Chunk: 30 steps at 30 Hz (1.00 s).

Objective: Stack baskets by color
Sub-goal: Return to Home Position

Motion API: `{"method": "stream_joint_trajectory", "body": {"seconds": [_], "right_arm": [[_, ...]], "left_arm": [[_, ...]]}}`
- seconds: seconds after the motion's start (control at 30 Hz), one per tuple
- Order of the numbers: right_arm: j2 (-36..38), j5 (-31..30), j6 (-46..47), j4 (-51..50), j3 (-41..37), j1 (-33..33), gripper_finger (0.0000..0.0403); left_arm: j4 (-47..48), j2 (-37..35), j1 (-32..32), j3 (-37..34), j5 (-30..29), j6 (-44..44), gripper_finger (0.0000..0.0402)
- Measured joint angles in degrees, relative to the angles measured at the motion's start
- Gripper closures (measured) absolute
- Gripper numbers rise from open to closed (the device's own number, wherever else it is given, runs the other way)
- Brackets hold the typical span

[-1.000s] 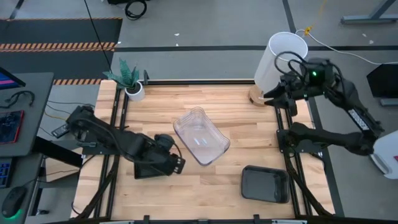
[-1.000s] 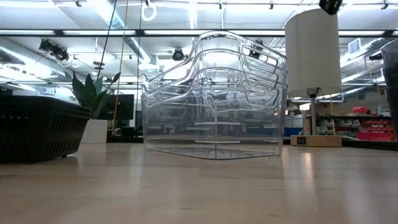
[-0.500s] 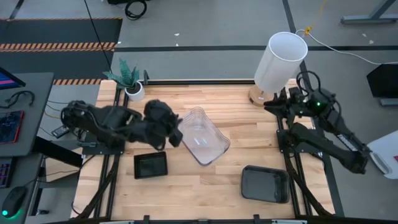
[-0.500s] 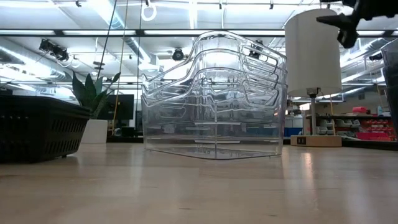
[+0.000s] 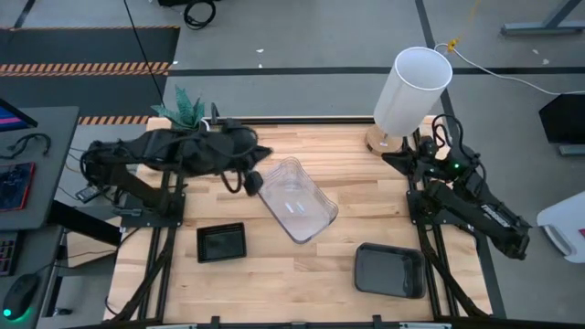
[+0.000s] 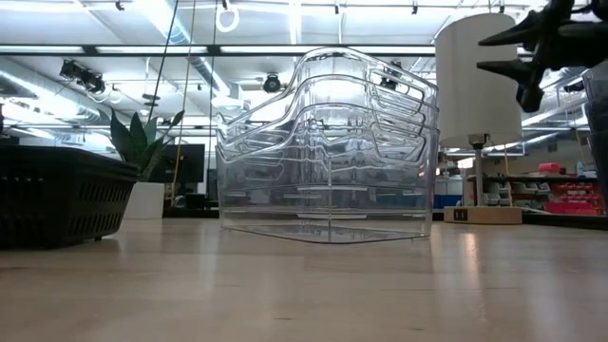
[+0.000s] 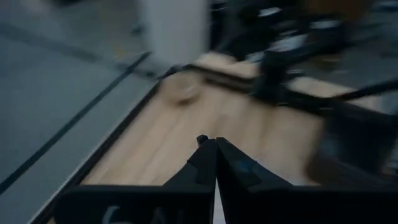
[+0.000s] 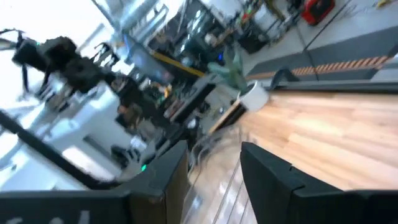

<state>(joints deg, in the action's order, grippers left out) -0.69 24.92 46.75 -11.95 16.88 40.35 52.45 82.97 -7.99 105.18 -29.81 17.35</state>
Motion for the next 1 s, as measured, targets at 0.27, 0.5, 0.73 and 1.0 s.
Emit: {"method": "stream_joint_trajectory", "body": {"seconds": [0.27, 0.5, 0.73, 1.0], "right_arm": [[0.1, -5.8, 4.9, 12.1, -7.6, -2.8, 0.0265], [0.3, -7.9, 7.8, 14.3, -11.5, -5.4, 0.0266], [0.1, -15.5, 9.6, 17.5, -13.9, -11.1, 0.0267], [0.1, -26.1, 7.6, 19.1, -13.9, -21.9, 0.0279]], "left_arm": [[-19.0, -3.7, 9.3, -16.3, 22.3, -6.2, 0.0396], [-33.5, -17.3, 14.8, -34.7, 25.7, -2.3, 0.0394], [-52.1, -30.6, 16.0, -55.1, 26.0, 6.1, 0.0396], [-63.2, -45.0, 15.3, -71.1, 21.0, 11.9, 0.0398]]}}
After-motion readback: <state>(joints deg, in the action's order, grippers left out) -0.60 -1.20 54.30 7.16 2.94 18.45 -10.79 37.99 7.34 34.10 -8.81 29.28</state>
